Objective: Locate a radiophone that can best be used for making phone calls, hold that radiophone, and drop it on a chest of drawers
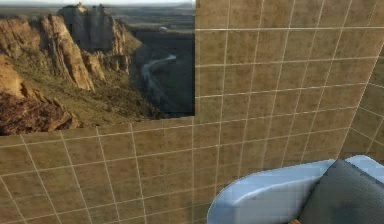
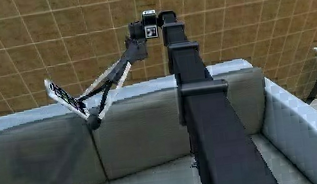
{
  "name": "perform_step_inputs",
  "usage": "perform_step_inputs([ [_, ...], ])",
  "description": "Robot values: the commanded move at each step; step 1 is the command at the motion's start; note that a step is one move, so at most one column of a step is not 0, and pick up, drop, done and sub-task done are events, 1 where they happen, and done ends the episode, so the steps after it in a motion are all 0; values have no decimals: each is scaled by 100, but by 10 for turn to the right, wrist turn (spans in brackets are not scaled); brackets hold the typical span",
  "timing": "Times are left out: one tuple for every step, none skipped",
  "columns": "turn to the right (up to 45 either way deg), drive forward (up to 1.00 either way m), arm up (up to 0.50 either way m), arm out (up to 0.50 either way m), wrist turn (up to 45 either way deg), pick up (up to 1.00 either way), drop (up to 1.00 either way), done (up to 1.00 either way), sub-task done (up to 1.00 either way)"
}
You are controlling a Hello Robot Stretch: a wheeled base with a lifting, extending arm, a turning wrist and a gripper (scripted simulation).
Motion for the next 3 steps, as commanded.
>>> perform_step_inputs([
  [0, 0, 0, -42, 0, 0, 0, 0, 0],
  [-450, 0, 0, 0, 0, 0, 0, 0, 0],
  [-450, 0, 0, 0, 0, 0, 0, 0, 0],
])
